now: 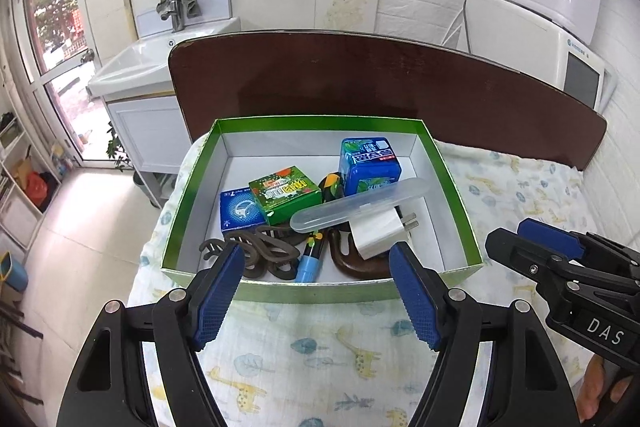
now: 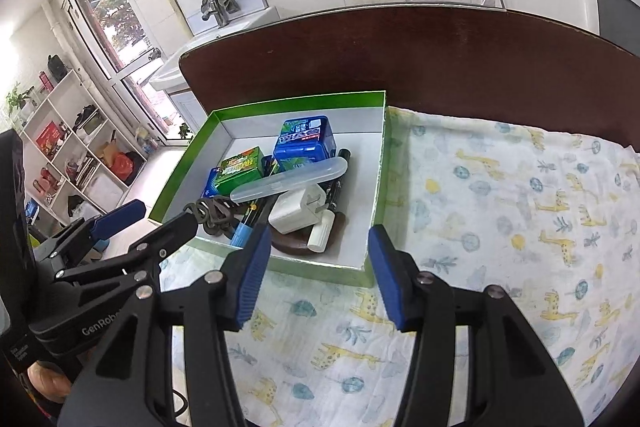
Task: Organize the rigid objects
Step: 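Withdraw both tools up and away from the green box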
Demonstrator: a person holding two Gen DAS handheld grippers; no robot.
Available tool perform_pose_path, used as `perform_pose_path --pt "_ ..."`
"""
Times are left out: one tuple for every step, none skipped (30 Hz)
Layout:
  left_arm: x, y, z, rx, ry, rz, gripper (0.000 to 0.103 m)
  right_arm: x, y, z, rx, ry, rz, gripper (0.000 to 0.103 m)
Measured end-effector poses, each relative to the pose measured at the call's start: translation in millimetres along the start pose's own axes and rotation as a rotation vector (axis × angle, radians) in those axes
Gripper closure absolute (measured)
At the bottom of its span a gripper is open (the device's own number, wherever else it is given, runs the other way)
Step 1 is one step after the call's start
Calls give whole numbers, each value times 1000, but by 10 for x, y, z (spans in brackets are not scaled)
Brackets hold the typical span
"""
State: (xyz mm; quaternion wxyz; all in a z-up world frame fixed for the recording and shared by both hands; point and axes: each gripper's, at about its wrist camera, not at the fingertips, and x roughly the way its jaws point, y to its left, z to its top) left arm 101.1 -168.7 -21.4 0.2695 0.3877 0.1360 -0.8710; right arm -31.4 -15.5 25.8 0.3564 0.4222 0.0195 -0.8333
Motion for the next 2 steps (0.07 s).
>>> perform_pose_path --pt "-2 5 5 -2 -3 2 28 -3 2 -2 2 -1 -3 52" --pt "-4 14 8 -5 -5 4 28 -13 0 -6 5 -3 -6 52"
